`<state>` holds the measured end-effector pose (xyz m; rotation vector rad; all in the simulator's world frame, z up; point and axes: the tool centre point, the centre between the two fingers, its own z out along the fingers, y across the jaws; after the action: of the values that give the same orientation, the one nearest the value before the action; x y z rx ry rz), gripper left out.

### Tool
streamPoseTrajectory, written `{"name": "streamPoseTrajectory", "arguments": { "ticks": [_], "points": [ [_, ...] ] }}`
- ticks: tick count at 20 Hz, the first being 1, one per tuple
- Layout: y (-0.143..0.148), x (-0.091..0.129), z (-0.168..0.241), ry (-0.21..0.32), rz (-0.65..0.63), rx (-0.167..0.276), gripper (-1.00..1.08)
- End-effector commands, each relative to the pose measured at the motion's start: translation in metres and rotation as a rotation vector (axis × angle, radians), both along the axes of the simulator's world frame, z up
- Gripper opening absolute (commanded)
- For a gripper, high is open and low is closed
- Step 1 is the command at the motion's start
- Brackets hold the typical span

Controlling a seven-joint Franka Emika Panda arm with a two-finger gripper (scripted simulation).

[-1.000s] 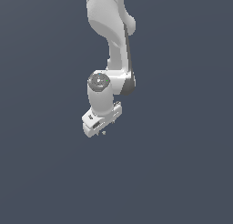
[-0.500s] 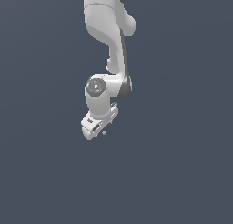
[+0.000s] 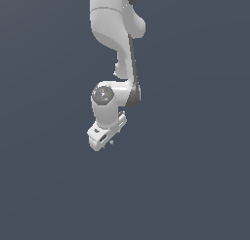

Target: Pick up the object and move it to a goal position.

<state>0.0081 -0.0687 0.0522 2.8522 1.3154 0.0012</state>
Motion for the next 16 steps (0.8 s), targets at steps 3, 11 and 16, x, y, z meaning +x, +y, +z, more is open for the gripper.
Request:
{"name": "streamPoseTrajectory", "arguments": {
  "ticks": [3,11,16],
  "points": [
    [0.000,-0.001,-0.020,0.001,0.002,0.000,1.00],
    [0.000,0.000,-0.043,0.001,0.004,0.000,1.00],
    [0.000,0.000,-0.043,0.001,0.004,0.000,-1.00]
  ]
}}
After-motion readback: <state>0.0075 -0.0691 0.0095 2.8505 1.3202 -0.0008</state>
